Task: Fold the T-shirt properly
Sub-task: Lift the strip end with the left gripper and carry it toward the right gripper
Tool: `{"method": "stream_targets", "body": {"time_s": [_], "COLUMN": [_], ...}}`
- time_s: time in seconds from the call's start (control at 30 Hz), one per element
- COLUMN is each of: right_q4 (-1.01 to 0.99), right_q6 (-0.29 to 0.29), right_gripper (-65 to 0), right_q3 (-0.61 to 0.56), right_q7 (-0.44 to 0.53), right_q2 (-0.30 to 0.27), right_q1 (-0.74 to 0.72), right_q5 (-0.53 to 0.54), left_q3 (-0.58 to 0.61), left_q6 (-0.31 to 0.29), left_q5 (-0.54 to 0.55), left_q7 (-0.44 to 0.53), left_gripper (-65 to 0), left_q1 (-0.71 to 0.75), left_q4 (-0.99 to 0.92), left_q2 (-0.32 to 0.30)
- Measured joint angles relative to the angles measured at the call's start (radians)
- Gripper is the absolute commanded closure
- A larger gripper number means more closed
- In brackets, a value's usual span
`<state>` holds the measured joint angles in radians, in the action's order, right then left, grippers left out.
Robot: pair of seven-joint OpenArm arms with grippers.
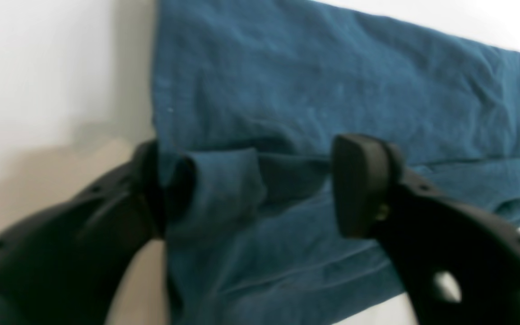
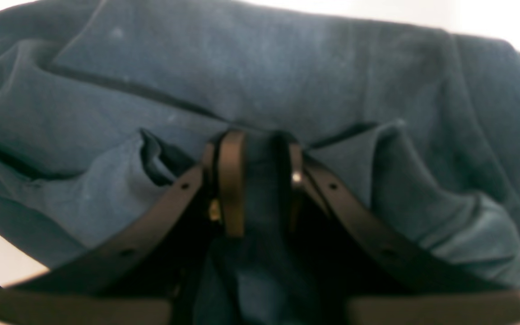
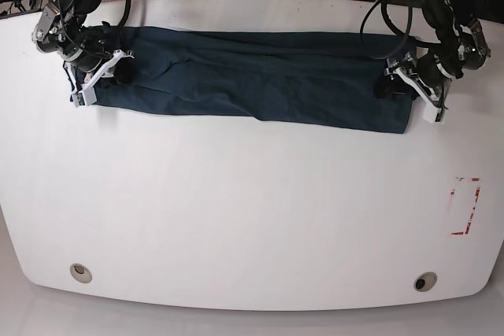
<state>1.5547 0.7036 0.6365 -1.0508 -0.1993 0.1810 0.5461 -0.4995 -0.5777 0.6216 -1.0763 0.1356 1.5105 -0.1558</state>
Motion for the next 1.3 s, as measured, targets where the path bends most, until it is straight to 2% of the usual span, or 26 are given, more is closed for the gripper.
{"method": "stream_targets", "body": {"time_s": [0.1, 0.13, 0.3, 0.37, 0.53, 0.63, 0.8, 0.9, 1.0, 1.13, 1.3], "right_q4": [0.0, 0.0, 0.0, 0.0, 0.0, 0.0, 0.0, 0.0, 0.0, 0.0, 0.001], "right_q6": [0.0, 0.0, 0.0, 0.0, 0.0, 0.0, 0.0, 0.0, 0.0, 0.0, 0.0], "right_gripper": [-12.2, -12.2, -12.2, -12.2, -12.2, -12.2, -12.2, -12.2, -12.2, -12.2, -12.2], "right_q3": [0.0, 0.0, 0.0, 0.0, 0.0, 0.0, 0.0, 0.0, 0.0, 0.001, 0.001], "right_q7": [0.0, 0.0, 0.0, 0.0, 0.0, -0.002, -0.001, 0.0, 0.0, 0.0, 0.0], "right_q2": [0.0, 0.0, 0.0, 0.0, 0.0, 0.001, 0.002, 0.003, 0.003, 0.003, 0.003], "right_q1": [0.0, 0.0, 0.0, 0.0, -0.002, -0.002, -0.002, -0.002, -0.002, -0.002, -0.003], "right_q5": [0.0, 0.0, 0.0, 0.0, -0.001, -0.001, -0.002, -0.006, -0.006, -0.003, -0.003], "left_q3": [0.009, 0.009, 0.004, 0.003, 0.042, 0.148, 0.33, 0.415, 0.489, 0.579, 0.661], "left_q6": [0.0, 0.001, 0.002, 0.008, 0.011, 0.012, 0.008, 0.009, 0.009, 0.008, 0.008], "left_q5": [-0.003, -0.005, -0.012, -0.045, -0.043, -0.043, -0.034, -0.053, -0.055, -0.153, -0.209], "left_q7": [-0.011, -0.015, -0.033, -0.064, -0.06, -0.061, -0.117, -0.136, -0.112, -0.142, -0.119], "left_gripper": [-2.2, -0.4, -1.3, -1.3, -1.4, -1.4, -1.5, -1.5, -1.7, -1.7, -1.7], "left_q1": [0.001, 0.002, 0.016, 0.027, 0.056, 0.056, 0.046, 0.009, -0.019, -0.055, -0.089], "left_q4": [-0.005, -0.007, 0.023, 0.082, 0.277, 0.364, 0.403, 0.402, 0.403, 0.385, 0.353], "left_q2": [0.005, 0.008, 0.01, 0.014, 0.008, 0.0, 0.013, 0.04, 0.062, 0.128, 0.191]}}
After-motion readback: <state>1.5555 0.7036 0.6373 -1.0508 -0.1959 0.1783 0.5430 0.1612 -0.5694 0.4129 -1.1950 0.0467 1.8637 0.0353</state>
